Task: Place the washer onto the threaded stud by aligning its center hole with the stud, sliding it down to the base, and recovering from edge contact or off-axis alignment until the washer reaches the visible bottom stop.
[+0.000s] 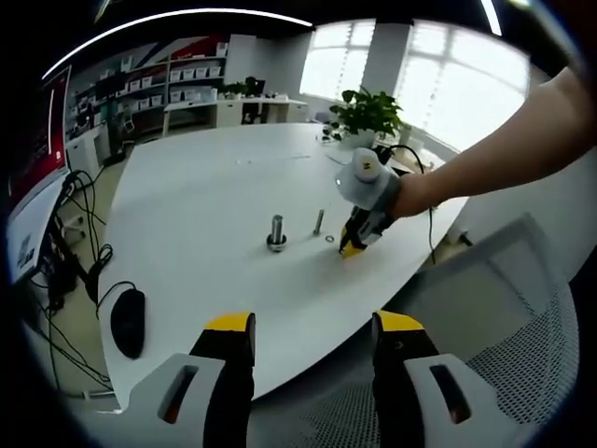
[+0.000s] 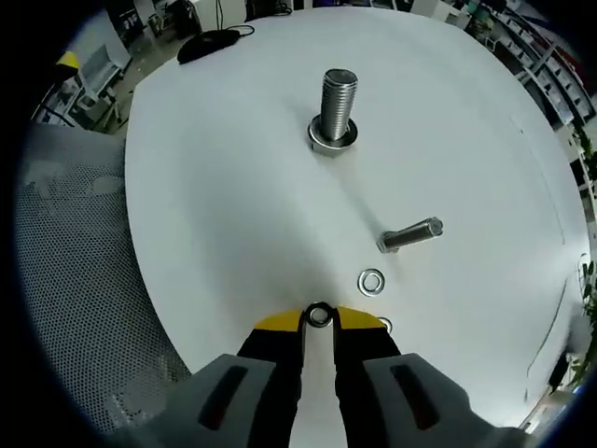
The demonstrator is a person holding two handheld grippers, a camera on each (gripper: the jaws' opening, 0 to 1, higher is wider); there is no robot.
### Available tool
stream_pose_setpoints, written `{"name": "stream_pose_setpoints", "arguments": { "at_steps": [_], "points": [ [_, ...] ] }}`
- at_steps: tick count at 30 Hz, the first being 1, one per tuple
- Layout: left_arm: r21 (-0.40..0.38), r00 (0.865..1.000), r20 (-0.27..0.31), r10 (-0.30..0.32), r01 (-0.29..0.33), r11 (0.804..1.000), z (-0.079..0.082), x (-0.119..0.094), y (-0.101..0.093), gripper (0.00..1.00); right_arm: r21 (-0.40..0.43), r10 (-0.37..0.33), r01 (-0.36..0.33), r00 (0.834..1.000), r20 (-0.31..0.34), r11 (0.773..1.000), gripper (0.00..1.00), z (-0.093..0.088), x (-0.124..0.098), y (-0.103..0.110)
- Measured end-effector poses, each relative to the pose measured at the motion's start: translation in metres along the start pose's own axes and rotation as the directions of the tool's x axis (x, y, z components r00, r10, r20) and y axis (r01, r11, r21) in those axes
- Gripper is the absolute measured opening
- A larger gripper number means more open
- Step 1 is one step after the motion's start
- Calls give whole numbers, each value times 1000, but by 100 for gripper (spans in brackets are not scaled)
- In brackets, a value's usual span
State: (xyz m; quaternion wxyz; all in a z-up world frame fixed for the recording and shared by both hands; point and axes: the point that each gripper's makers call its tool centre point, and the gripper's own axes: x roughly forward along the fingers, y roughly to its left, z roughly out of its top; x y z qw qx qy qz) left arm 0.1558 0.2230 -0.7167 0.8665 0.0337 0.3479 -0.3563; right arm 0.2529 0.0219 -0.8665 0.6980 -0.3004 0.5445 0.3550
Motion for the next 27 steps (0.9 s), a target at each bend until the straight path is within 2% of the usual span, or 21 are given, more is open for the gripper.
{"name": "stream_pose_setpoints", "arguments": {
  "at_steps": [3,13,27],
  "points": [
    [-1,1000,4,-1,1,1000,1,0,0,49,5,-7,7,1000,13,1000,13,3,-5,-4],
    [-5,1000,27,-7,7,1000,5,-1,-1,49,-34,-3,3,1000,-1,999,13,6,-21,-6],
    [0,999,34,-11,11,1000,6,-2,-2,49,-128,-60,67,996,59,989,13,45,-56,-34]
  ]
}}
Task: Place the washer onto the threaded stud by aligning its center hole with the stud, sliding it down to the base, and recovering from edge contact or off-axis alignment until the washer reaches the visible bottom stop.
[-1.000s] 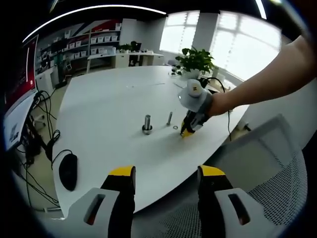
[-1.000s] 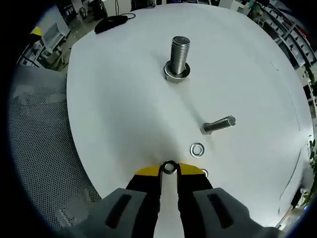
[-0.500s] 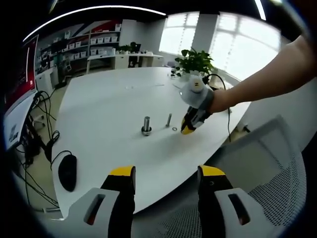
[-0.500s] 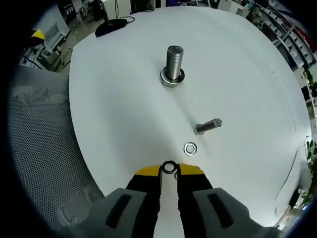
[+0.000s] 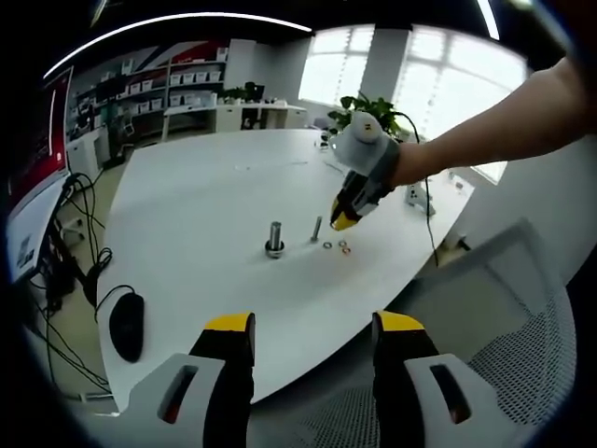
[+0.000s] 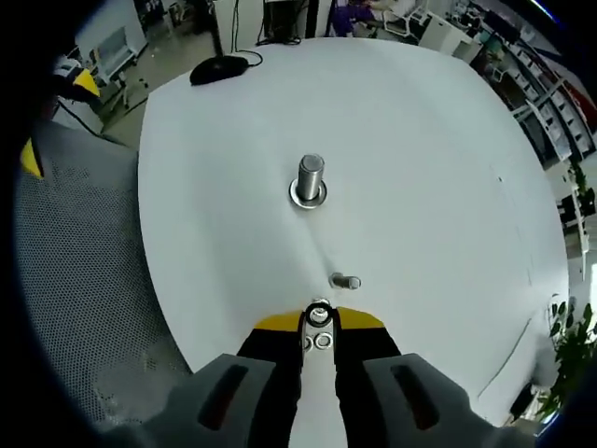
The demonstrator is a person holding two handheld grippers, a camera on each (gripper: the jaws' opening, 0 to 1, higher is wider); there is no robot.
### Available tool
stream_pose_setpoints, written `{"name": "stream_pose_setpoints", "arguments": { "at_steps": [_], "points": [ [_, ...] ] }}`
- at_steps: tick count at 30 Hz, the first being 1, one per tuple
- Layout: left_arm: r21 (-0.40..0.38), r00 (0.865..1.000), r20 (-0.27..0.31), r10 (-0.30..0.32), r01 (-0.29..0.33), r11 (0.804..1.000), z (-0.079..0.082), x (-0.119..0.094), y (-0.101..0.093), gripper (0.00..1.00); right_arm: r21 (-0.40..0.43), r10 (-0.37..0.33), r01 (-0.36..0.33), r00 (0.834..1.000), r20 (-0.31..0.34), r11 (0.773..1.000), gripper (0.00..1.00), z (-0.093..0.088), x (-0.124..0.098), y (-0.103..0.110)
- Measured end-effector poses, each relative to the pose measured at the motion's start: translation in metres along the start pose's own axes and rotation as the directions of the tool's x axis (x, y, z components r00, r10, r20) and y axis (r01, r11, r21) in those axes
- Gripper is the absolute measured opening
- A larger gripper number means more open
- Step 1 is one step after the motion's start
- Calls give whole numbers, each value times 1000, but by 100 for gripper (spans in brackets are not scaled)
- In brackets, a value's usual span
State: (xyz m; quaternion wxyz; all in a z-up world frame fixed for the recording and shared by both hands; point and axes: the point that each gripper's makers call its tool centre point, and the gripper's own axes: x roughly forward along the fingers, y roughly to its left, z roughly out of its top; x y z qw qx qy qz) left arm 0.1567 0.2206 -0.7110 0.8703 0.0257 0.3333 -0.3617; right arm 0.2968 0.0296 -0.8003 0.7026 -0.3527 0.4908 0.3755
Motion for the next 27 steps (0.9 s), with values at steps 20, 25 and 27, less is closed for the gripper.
{"name": "stream_pose_setpoints", "arguments": {
  "at_steps": [20,25,27],
  "points": [
    [4,1000,-13,8,-8,1000,-2,0,1,49,-15,-9,9,1000,23,1000,13,17,4,-18],
    [3,1000,-14,8,-8,1000,-2,0,1,49,-15,-1,1,1000,16,1000,13,13,8,-17],
    [4,1000,-15,9,-9,1000,-3,0,1,49,-14,1,0,1000,17,1000,13,13,9,-17]
  ]
}}
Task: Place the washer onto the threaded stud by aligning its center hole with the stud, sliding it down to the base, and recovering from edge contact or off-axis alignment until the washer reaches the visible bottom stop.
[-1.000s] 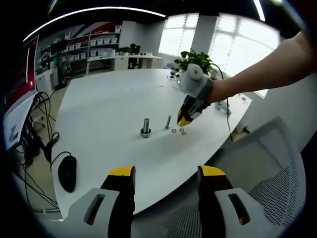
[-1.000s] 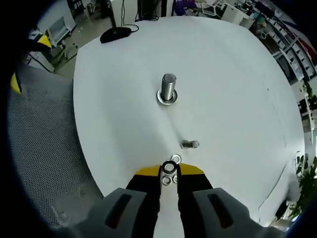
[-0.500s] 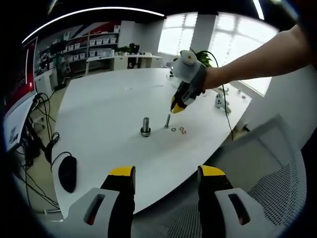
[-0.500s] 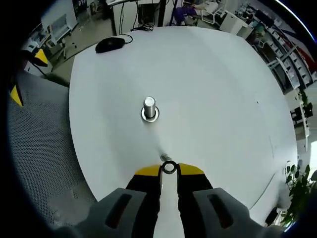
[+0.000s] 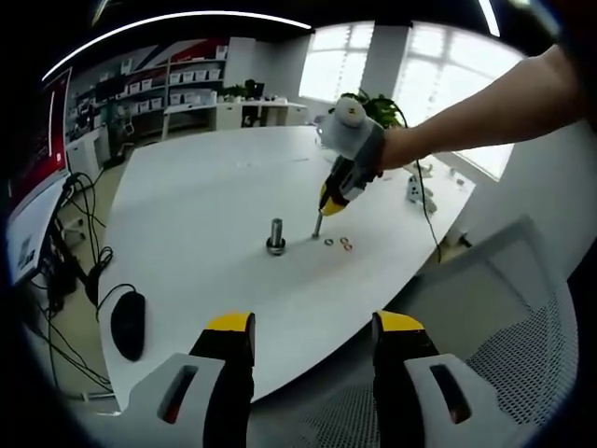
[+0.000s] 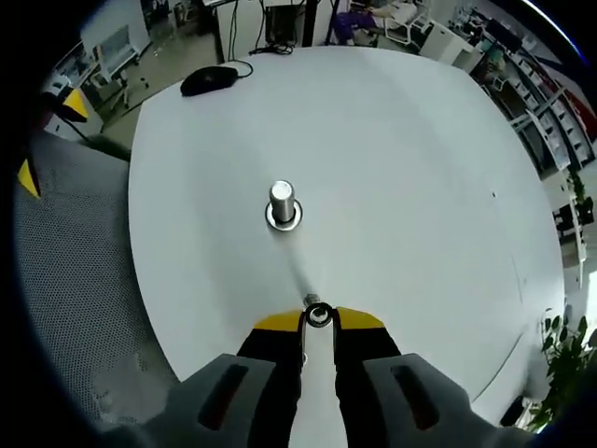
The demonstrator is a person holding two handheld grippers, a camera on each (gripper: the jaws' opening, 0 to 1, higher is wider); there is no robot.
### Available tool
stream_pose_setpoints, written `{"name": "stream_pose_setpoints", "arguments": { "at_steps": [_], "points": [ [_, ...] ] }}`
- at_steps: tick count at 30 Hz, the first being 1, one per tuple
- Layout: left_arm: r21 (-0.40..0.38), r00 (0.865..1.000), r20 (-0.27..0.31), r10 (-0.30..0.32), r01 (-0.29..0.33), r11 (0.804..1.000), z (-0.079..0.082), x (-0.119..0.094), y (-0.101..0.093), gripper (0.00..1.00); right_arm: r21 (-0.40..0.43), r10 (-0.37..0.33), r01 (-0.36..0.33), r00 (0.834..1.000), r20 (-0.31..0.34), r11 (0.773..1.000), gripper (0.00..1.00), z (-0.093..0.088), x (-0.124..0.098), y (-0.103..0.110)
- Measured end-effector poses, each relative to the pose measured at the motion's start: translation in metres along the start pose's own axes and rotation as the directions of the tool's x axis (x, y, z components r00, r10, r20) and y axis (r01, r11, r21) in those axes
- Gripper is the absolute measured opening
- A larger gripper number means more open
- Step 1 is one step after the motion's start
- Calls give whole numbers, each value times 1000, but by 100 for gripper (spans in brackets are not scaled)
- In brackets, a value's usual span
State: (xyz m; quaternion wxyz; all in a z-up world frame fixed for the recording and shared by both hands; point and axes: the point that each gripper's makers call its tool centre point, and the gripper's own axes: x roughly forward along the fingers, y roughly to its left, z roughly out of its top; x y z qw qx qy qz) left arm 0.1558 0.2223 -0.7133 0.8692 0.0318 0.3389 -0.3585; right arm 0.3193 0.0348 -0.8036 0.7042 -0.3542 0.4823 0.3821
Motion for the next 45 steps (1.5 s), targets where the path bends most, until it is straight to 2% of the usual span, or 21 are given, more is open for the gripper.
{"name": "stream_pose_setpoints", "arguments": {
  "at_steps": [19,28,35,42,45],
  "points": [
    [-7,1000,-12,4,-4,1000,-2,1,1,49,17,24,-24,999,-22,1000,14,-6,22,2],
    [-14,1000,-21,7,-7,1000,-4,1,2,49,88,39,-35,998,-48,995,14,-14,40,-4],
    [-13,999,-36,3,-3,1000,-7,2,2,48,140,54,-46,997,-51,989,14,-20,55,0],
    [-17,999,-39,3,-4,1000,-7,2,3,48,178,60,-50,997,-53,983,15,-18,55,1],
    [-15,999,-41,5,-6,1000,-8,3,3,48,162,52,-42,997,-58,986,15,-18,56,1]
  ]
}}
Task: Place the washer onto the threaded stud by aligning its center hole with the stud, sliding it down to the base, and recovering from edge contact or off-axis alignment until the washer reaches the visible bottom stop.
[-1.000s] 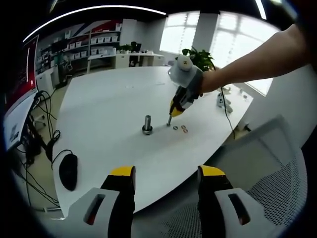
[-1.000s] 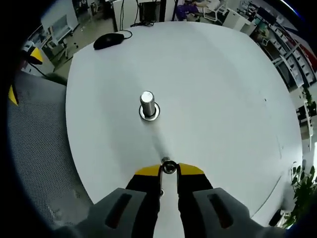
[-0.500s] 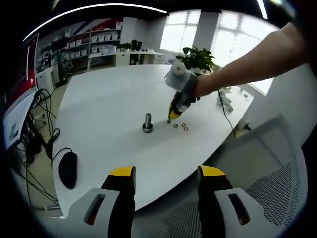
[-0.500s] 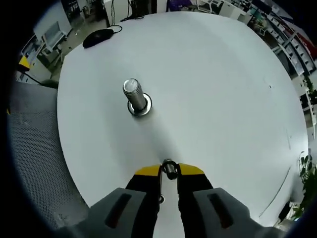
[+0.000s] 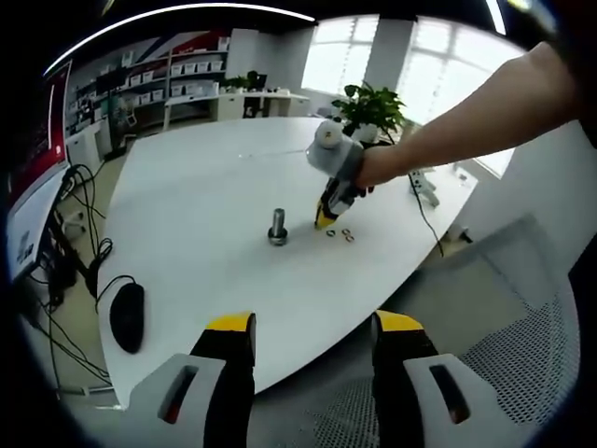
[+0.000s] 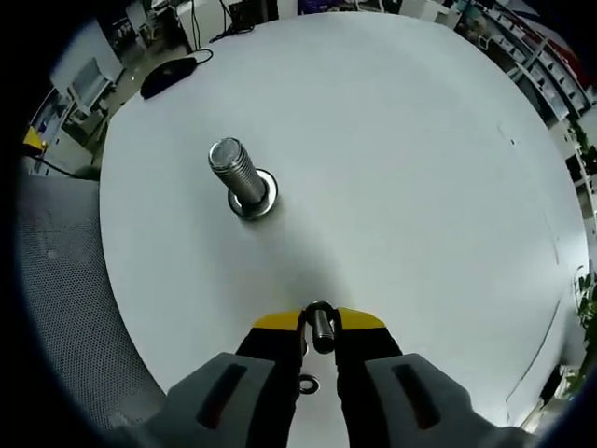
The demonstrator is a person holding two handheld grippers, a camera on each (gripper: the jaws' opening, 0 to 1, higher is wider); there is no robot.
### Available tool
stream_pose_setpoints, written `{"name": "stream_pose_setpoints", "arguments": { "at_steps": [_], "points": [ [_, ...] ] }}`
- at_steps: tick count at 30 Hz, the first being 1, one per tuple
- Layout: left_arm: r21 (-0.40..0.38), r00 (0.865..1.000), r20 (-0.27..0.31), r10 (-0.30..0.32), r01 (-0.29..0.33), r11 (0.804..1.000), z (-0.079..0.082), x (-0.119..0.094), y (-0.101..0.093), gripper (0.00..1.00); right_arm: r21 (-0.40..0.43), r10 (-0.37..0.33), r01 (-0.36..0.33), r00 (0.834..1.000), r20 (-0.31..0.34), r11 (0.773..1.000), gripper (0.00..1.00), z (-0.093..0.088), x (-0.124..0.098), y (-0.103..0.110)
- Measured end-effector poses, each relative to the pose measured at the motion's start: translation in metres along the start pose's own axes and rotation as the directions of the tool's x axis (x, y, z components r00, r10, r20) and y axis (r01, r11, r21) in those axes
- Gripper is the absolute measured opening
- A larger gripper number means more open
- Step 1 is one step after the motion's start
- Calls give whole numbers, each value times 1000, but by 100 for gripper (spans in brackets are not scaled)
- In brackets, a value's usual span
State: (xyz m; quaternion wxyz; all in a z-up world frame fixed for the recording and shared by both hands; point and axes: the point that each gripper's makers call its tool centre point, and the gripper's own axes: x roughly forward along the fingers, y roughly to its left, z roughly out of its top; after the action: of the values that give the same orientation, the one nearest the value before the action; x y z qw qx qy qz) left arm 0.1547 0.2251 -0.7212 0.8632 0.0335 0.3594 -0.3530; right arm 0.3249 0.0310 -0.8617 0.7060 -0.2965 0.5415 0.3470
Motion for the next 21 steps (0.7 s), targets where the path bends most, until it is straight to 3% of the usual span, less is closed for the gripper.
{"name": "stream_pose_setpoints", "arguments": {
  "at_steps": [7,21],
  "points": [
    [-2,1000,1,3,-3,1000,0,0,1,48,-29,-19,19,1000,-7,999,17,-3,4,2],
    [2,1000,5,0,0,1000,0,-1,-1,48,-1,-48,48,999,-4,999,22,-15,-9,6]
  ]
}}
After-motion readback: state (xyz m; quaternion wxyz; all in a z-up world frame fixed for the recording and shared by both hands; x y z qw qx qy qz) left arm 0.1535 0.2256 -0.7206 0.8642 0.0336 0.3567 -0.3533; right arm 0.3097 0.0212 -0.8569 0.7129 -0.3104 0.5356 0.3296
